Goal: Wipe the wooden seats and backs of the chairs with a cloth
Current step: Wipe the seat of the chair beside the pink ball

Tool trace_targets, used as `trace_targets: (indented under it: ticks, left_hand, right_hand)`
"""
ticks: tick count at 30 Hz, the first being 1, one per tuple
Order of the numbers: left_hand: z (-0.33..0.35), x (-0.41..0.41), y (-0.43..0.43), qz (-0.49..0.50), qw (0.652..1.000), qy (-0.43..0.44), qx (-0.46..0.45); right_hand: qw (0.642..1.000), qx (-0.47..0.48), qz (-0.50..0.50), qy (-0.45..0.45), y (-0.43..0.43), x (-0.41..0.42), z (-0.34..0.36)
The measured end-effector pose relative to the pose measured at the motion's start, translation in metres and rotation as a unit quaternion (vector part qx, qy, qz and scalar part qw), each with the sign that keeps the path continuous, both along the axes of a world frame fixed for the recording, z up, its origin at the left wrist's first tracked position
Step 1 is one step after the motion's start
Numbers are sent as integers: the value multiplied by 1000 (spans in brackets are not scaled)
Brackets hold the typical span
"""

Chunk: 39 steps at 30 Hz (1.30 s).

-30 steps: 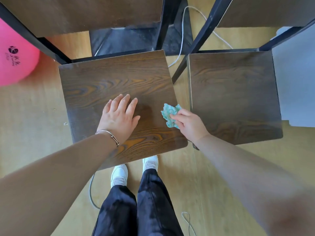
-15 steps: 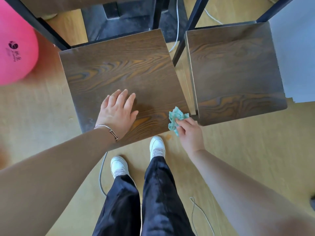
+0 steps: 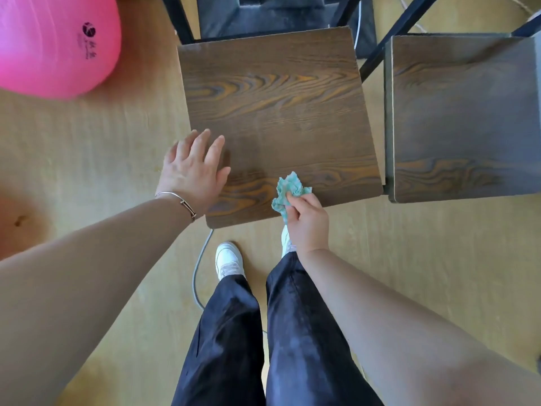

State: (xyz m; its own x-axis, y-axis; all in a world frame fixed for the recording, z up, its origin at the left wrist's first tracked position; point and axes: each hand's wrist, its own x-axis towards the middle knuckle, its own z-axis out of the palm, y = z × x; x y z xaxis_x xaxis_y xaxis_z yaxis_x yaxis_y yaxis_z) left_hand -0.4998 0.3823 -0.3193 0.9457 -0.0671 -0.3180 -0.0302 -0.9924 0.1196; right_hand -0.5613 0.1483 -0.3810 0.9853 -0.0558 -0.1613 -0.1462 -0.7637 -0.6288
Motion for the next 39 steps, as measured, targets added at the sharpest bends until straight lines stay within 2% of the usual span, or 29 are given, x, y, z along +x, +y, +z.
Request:
trace_targets:
  ticks: [8,12,15,19,27,29,35,39]
  left_hand:
    - [2,-26,44,41,999,-6,10]
    - [4,-36,61,61,998,-4,15]
    - [10,-42,72,82,996,-2,17]
    - [22,-43,73,81,996,5,27]
    - [33,-11,30,83,996,13,5]
    - [32,0,17,80,997,10,-5]
    - [25,33,-13,59,998,15,-2]
    - [17,65,-30,58,998,20,-4]
  right_hand:
    - [987,31,154,31,95,-22,2]
    - [967,26,251,40,127,-26,2]
    - [950,45,294,98,139,-19,8]
    - [967,90,215,101,123,11,30]
    - [971,-5,234,42,32,112,60]
    - [977,-24,210,30,13,140,65]
    - [999,-31,-31,25,-35,239,64]
    - [994,-40,-103,15,-52,296,56]
